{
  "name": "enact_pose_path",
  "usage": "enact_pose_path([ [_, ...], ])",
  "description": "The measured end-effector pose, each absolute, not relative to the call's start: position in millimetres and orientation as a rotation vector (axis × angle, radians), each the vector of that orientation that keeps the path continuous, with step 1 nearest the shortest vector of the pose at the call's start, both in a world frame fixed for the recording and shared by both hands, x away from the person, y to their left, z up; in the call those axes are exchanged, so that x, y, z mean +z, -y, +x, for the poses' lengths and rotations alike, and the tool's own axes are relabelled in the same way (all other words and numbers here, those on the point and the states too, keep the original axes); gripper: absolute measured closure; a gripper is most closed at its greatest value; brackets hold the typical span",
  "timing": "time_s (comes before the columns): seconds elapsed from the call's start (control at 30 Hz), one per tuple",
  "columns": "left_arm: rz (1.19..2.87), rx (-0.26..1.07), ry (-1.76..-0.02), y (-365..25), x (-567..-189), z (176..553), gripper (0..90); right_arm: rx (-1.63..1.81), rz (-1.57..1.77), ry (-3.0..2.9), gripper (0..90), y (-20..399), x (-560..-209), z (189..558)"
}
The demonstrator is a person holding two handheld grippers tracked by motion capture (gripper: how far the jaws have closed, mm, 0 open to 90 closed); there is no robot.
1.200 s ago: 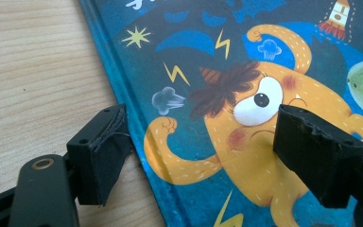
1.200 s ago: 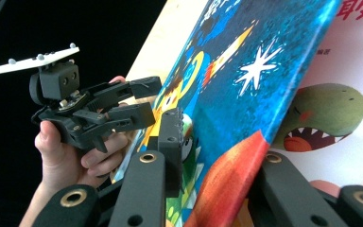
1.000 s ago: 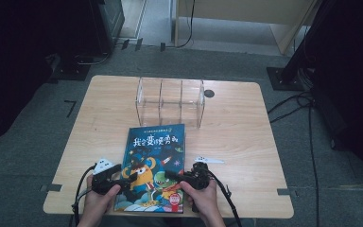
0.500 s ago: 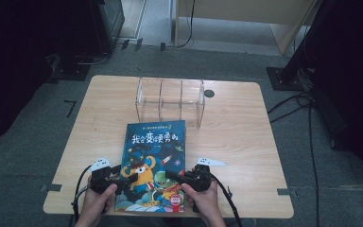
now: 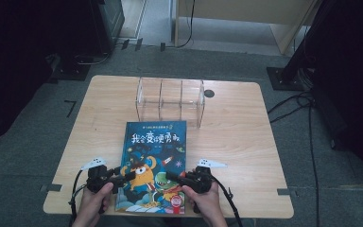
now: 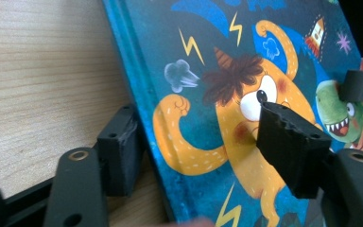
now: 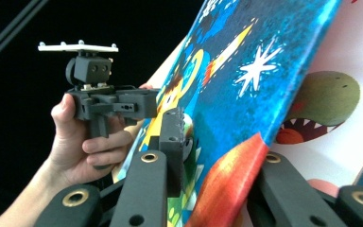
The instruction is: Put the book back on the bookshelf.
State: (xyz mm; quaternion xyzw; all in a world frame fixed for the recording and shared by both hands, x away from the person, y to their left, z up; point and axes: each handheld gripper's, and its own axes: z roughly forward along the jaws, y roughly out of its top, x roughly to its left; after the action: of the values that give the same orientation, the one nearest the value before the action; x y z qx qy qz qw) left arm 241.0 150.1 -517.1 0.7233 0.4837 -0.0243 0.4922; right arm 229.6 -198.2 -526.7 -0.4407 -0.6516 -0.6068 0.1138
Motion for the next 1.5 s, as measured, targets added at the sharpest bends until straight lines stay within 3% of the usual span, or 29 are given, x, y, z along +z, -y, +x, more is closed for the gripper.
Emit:
enact_pose_path([
  [0.1, 1.743, -0.086, -1.146, -151.8, -517.1, 241.0, 44.1, -1.753, -1.307, 1.935, 70.3, 199.7, -526.8, 229.9],
  [0.2, 1.743, -0.108, -1.142, -151.6, -518.0, 242.3, 45.8, -1.733, -1.328, 1.931, 69.2, 201.5, -527.5, 230.2],
  [0.43, 1.672, -0.180, -1.112, -158.9, -518.5, 243.4, 54.2, -1.717, -1.442, 1.924, 54.9, 202.7, -528.9, 231.5],
  [0.8, 1.638, -0.231, -1.143, -162.2, -520.1, 246.3, 57.9, -1.700, -1.533, 2.008, 43.8, 198.2, -532.0, 231.1],
  [1.03, 1.570, -0.308, -1.122, -169.3, -523.0, 248.8, 65.3, -1.693, -1.534, 1.973, 43.2, 200.6, -532.6, 231.5],
  [1.3, 1.552, -0.319, -1.104, -170.5, -522.2, 248.5, 67.4, -1.675, -1.528, 1.928, 42.9, 203.7, -532.6, 234.0],
  [1.5, 1.568, -0.278, -1.104, -171.1, -520.8, 247.8, 68.6, -1.617, -1.695, 1.886, 51.5, 224.5, -532.8, 237.4],
])
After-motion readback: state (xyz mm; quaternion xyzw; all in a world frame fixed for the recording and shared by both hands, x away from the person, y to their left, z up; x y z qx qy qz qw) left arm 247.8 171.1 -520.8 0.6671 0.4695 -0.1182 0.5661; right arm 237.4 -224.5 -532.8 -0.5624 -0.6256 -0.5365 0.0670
